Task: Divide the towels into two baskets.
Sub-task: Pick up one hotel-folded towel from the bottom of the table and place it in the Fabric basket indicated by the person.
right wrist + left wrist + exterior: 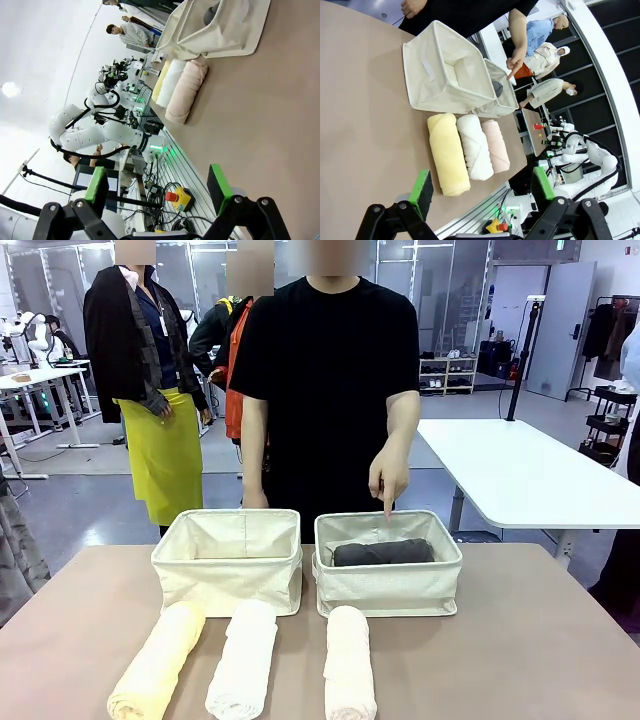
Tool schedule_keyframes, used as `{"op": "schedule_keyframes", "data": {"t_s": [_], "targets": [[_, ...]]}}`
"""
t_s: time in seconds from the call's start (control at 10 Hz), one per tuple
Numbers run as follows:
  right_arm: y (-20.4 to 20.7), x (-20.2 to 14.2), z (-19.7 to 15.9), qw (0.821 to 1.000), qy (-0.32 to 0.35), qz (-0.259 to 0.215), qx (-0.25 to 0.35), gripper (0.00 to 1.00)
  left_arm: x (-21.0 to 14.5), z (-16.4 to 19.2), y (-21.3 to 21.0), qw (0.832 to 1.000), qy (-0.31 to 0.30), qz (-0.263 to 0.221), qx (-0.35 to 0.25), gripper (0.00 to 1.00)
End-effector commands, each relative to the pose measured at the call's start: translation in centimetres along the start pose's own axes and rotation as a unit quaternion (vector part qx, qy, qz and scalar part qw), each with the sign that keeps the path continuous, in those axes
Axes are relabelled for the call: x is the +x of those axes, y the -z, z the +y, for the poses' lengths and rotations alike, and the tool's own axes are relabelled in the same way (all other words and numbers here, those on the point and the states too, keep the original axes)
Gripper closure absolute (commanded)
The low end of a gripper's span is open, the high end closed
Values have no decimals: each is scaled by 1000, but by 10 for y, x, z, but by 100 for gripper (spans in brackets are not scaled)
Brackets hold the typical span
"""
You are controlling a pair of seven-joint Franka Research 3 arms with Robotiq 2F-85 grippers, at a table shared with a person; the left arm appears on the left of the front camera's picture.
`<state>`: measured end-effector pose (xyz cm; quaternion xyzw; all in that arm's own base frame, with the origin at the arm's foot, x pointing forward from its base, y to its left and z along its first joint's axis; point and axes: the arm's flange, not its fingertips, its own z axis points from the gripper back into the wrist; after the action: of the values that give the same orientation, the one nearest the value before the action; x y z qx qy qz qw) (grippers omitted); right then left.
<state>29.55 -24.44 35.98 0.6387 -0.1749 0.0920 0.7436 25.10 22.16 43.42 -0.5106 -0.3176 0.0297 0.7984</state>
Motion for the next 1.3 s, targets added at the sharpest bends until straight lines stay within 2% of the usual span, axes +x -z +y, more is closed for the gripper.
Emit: {"op": "schedule_keyframes", "data": {"t_s": [0.0,0.1,0.2,0.3,0.5,0.8,1.1,1.2], "targets": [[0,0,0,1000,0,0,0,0,1,-1,-3,1000,8,-7,-12,0],[8,12,-3,1000,6,12,1,0,1,-1,-3,1000,8,-7,-12,0],[27,23,-3,999,27,32,-23,0,1,-1,-3,1000,8,-7,-12,0],[52,34,6,998,48,29,-43,0,1,-1,-3,1000,8,-7,-12,0],[118,49,29,987,89,51,-125,0,1,-1,-3,1000,8,-7,-12,0],[224,57,43,972,120,71,-189,0,1,-1,-3,1000,8,-7,-12,0],[335,66,63,957,102,95,-256,0,1,-1,-3,1000,8,-7,-12,0],[381,64,73,942,94,106,-304,0,1,-1,-3,1000,8,-7,-12,0]]}}
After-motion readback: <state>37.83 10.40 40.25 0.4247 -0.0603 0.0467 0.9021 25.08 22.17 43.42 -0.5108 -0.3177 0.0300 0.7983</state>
